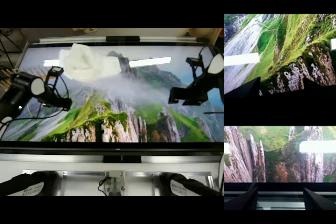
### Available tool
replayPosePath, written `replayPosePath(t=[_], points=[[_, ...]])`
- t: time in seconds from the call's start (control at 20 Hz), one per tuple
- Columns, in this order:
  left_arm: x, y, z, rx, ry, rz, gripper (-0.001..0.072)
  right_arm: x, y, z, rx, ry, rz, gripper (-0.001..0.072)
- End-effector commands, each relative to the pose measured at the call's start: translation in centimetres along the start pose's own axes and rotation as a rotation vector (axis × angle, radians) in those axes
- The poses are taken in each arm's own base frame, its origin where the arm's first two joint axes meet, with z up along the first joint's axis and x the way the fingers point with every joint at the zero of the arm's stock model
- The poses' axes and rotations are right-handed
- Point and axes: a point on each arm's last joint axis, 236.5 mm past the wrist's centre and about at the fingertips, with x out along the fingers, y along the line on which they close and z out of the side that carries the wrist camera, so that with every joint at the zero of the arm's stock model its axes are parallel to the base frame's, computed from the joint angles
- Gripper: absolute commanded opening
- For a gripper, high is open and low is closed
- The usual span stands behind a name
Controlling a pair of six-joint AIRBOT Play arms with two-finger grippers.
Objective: Fold the shirts.
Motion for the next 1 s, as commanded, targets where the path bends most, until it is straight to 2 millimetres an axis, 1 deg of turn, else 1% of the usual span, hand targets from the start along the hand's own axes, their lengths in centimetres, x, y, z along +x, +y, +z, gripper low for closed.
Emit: replayPosePath(t=[0.0, 0.55, 0.7, 0.75, 0.8, 0.85, 0.95], points=[[0.0, 0.0, 0.0, 0.0, 0.001, 0.0, 0.0624, 0.0, 0.0, 0.0, 0.0, 0.0, 0.0, 0.0668], [0.0, 0.0, 0.0, 0.0, 0.001, 0.0, 0.0624, 0.0, 0.0, 0.0, -0.001, -0.001, 0.0, 0.0668], [0.0, 0.0, 0.0, 0.0, 0.001, 0.0, 0.0624, 0.0, 0.0, 0.3, -0.001, -0.012, 0.0, 0.0668], [0.1, 0.0, 0.2, 0.0, -0.006, -0.001, 0.0624, 0.0, 0.0, 1.1, -0.024, -0.046, -0.002, 0.0668], [0.1, -0.1, 0.9, 0.0, -0.037, -0.003, 0.0624, -0.1, 0.0, 2.6, -0.027, -0.11, -0.002, 0.0668], [0.1, -0.3, 2.1, -0.001, -0.085, -0.01, 0.0624, -0.3, 0.1, 3.9, -0.028, -0.167, -0.001, 0.0668], [-0.1, -1.2, 5.1, -0.011, -0.209, -0.051, 0.0624, -0.7, 0.2, 5.7, -0.028, -0.242, 0.002, 0.0668]])
